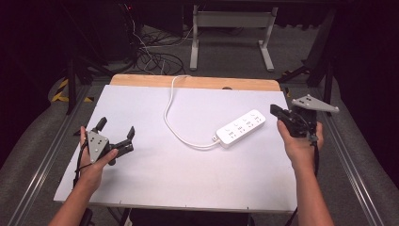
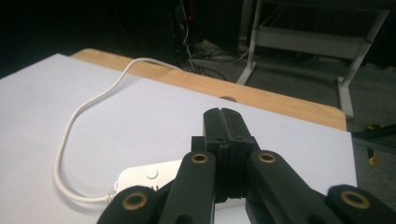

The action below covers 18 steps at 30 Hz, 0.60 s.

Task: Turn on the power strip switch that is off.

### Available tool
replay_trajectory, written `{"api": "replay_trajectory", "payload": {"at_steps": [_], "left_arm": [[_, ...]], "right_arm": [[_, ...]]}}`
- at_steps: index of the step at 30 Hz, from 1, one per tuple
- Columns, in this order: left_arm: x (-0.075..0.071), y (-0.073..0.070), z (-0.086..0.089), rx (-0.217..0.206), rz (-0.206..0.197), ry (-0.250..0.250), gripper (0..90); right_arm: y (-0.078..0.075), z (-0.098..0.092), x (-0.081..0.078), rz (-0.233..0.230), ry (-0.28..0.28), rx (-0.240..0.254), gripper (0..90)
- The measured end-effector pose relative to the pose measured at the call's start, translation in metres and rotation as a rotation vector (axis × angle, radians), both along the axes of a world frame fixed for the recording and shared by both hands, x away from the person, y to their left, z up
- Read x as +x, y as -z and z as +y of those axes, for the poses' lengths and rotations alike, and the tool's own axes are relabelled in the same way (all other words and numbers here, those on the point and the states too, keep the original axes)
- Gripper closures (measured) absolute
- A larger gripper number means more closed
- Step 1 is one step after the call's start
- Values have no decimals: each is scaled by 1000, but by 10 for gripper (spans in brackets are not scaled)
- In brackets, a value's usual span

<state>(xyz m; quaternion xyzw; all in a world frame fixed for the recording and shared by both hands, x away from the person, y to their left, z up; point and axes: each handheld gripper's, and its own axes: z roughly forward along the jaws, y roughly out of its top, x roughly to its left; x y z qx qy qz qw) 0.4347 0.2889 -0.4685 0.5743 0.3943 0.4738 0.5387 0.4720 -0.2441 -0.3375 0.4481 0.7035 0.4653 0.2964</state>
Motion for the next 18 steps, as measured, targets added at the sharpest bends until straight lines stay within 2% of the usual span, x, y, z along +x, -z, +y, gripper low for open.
{"api": "replay_trajectory", "payload": {"at_steps": [1,2,6,13,14,15,18], "left_arm": [[0,0,0,1,0,2,22],[0,0,0,2,1,3,23],[-1,0,0,3,0,10,23],[-1,0,0,12,4,14,24],[-1,0,0,12,4,14,24],[-1,1,-1,9,4,13,24],[-1,1,-1,10,4,15,25]], "right_arm": [[0,0,0,0,0,0,900],[-4,9,7,31,-5,-26,900],[-3,27,23,103,-22,-57,900],[16,57,48,230,-58,-124,900],[16,57,48,230,-58,-124,900],[23,65,53,264,-69,-132,900],[31,74,59,302,-77,-148,900]]}}
